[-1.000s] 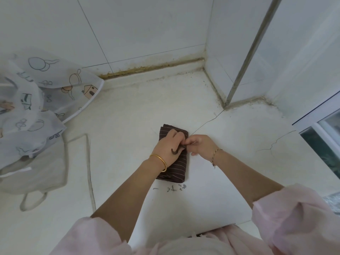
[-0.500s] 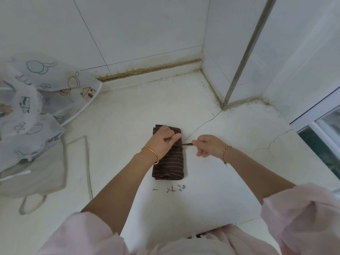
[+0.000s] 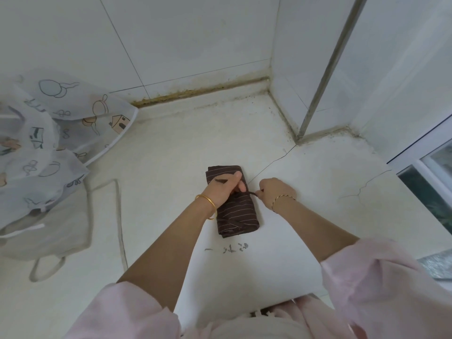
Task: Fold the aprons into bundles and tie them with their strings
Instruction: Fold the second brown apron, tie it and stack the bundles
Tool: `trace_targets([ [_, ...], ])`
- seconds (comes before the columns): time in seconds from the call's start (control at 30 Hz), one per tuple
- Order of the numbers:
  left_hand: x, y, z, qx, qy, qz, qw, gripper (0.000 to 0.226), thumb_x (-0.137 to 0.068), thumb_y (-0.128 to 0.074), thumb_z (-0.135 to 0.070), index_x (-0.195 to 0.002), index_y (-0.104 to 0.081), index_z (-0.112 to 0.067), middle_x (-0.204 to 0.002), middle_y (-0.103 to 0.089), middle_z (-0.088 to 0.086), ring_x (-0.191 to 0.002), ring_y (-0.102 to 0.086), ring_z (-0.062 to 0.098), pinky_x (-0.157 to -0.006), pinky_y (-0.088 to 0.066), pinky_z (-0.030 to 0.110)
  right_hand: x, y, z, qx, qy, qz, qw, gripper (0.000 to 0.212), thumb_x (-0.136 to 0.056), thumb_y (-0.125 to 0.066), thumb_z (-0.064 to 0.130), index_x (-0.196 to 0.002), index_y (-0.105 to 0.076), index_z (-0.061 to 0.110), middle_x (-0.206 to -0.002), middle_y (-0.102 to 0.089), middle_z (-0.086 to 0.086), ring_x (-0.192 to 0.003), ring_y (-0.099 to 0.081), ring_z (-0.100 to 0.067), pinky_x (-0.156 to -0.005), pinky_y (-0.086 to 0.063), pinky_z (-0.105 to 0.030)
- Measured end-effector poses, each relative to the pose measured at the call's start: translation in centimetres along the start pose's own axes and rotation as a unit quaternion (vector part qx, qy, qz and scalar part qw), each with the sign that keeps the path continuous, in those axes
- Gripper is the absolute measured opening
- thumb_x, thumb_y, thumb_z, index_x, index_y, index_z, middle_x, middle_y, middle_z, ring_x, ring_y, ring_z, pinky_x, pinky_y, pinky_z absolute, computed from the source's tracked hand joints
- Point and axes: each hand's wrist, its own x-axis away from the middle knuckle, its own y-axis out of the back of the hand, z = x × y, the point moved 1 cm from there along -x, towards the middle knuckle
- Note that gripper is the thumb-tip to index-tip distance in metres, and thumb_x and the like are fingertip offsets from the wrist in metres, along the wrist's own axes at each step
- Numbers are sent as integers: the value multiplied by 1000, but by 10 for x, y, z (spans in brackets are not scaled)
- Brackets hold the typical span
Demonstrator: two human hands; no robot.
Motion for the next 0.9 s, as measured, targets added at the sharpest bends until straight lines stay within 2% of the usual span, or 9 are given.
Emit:
trace_targets([
  [0.1, -7, -5, -4, -53, -8, 20, 998, 10, -90, -60, -19, -93, -67, -12, -90, -60, -4, -83, -55, 8, -71, -42, 7, 5, 5, -7, -264, 0, -40, 964, 32, -91, -51, 25, -64, -43, 11, -68, -49, -6, -69, -49, -23, -60, -41, -30],
  [0.17, -10, -9, -5, -85, -10, 13, 996, 14, -85, -67, -15, -98, -68, -10, -84, -57, -6, -75, -52, 5, -64, -41, 6, 14, 13, -5, -398, 23, -61, 915, 27, -88, -57, 20, -64, -50, 9, -70, -53, -8, -65, -50, -20, -62, -45, -31],
  [0.3, -13, -14, -7, -137, -6, -8, 990, 19, -88, -64, -23, -79, -62, -6, -71, -50, -4, -63, -44, 9, -59, -34, 17, 27, 27, 11, -460, 85, -39, 883, 27, -92, -55, 22, -72, -63, 5, -73, -59, -2, -62, -51, -13, -58, -47, -23],
  [0.43, -10, -11, -4, -93, -5, -15, 996, 32, -92, -57, -22, -62, -48, -15, -71, -51, -2, -68, -46, 14, -64, -36, 22, 25, 28, 11, -643, 42, 32, 764, 28, -97, -37, 19, -94, -63, 9, -97, -63, -2, -58, -55, -19, -53, -46, -27],
  [0.5, -8, -10, -2, -57, -8, -17, 998, 31, -93, -53, -19, -64, -48, -13, -72, -55, -3, -74, -49, 15, -73, -40, 27, 22, 24, 10, -617, 39, 43, 785, 24, -93, -38, 7, -104, -59, 9, -101, -60, -6, -56, -56, -21, -52, -47, -28],
  [0.57, -7, -9, -1, -43, -12, -14, 999, 26, -95, -51, -19, -70, -51, -10, -71, -58, -4, -76, -51, 15, -79, -42, 30, 21, 19, 11, -536, 44, 32, 842, 31, -87, -40, -5, -108, -55, 12, -97, -58, -4, -55, -56, -18, -52, -49, -26],
  [0.67, -7, -8, 0, -39, -22, -12, 999, 25, -96, -48, -19, -73, -51, -11, -70, -59, -2, -73, -52, 13, -77, -42, 28, 20, 9, 12, -430, 84, 21, 899, 26, -87, -47, -6, -104, -55, 11, -88, -54, -1, -56, -54, -12, -50, -48, -19],
  [0.77, -8, -8, 1, -26, -20, -39, 999, 19, -96, -48, -18, -87, -56, -2, -65, -60, -1, -66, -54, 12, -73, -44, 26, 18, 2, 12, -408, 82, -11, 909, 9, -91, -51, 2, -91, -55, 10, -82, -56, -1, -47, -55, -6, -43, -44, -16],
  [0.9, -10, -10, 2, -21, -3, -86, 996, 18, -95, -52, -17, -87, -54, 0, -58, -61, 2, -57, -54, 13, -69, -47, 27, 19, -1, 14, -467, 71, -54, 880, 16, -86, -56, -1, -87, -52, 15, -74, -60, -8, -48, -57, -7, -49, -47, -20],
])
